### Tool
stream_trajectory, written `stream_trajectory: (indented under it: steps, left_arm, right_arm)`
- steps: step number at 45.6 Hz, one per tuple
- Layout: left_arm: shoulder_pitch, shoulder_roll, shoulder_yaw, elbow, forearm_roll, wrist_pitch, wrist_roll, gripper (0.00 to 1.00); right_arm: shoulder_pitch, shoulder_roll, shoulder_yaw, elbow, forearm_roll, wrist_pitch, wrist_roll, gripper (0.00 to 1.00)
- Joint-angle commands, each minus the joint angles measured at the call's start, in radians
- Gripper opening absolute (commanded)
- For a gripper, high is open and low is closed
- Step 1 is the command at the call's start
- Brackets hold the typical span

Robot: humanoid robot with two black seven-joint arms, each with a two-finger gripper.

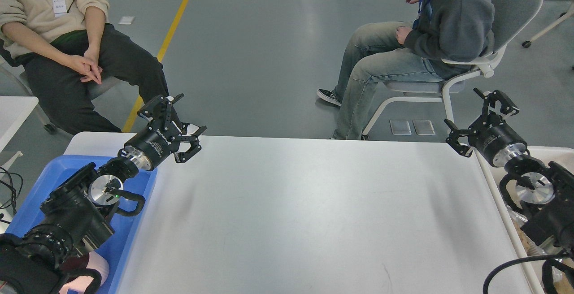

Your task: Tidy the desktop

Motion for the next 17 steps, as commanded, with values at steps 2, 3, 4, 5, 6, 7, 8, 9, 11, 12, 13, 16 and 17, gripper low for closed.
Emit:
stream_trajectory:
  steps: [2, 3, 4, 5, 6, 7, 8, 9, 11, 12, 13, 16, 17]
  left_arm:
    - [-0.002, 0.002, 0.001, 0.0, -0.002, 0.008, 0.002, 0.97]
    - [-0.004, 0.002, 0.001, -0.001, -0.002, 0.009, 0.002, 0.97]
    - [-0.004, 0.002, 0.001, 0.001, -0.002, 0.011, 0.002, 0.97]
    - [-0.002, 0.002, 0.001, 0.0, -0.002, 0.011, 0.002, 0.97]
    - [-0.002, 0.002, 0.001, 0.001, -0.002, 0.012, 0.002, 0.97]
    - [-0.001, 0.002, 0.003, 0.001, -0.002, 0.012, 0.002, 0.97]
    - [-0.001, 0.002, 0.003, 0.001, -0.002, 0.012, 0.002, 0.97]
    - [-0.001, 0.002, 0.003, 0.001, -0.002, 0.014, 0.002, 0.97]
    - [0.001, 0.002, 0.003, 0.001, -0.001, 0.015, 0.0, 0.97]
    - [0.001, 0.002, 0.003, 0.001, -0.002, 0.015, 0.0, 0.97]
    - [0.001, 0.002, 0.003, 0.001, -0.001, 0.017, 0.0, 0.97]
    - [0.001, 0.0, 0.003, 0.001, -0.001, 0.017, 0.0, 0.97]
    - [0.001, 0.0, 0.003, 0.001, -0.001, 0.017, -0.001, 0.97]
  right_arm:
    - [-0.018, 0.015, 0.008, -0.015, 0.001, 0.065, 0.065, 1.0]
    - [-0.021, 0.017, 0.008, -0.015, 0.003, 0.068, 0.071, 1.0]
    - [-0.024, 0.017, 0.012, -0.015, 0.009, 0.072, 0.077, 1.0]
    - [-0.027, 0.017, 0.014, -0.015, 0.014, 0.072, 0.079, 1.0]
    - [-0.03, 0.017, 0.015, -0.015, 0.018, 0.074, 0.082, 1.0]
    - [-0.033, 0.018, 0.017, -0.015, 0.024, 0.074, 0.082, 1.0]
    - [-0.037, 0.018, 0.018, -0.015, 0.03, 0.074, 0.083, 1.0]
    - [-0.041, 0.02, 0.019, -0.015, 0.037, 0.074, 0.084, 1.0]
    - [-0.05, 0.02, 0.019, -0.015, 0.047, 0.075, 0.085, 1.0]
    - [-0.051, 0.023, 0.019, -0.015, 0.053, 0.075, 0.085, 1.0]
    - [-0.054, 0.026, 0.019, -0.015, 0.056, 0.075, 0.085, 1.0]
    - [-0.057, 0.032, 0.019, -0.015, 0.058, 0.075, 0.085, 1.0]
    - [-0.056, 0.032, 0.019, -0.015, 0.058, 0.075, 0.085, 1.0]
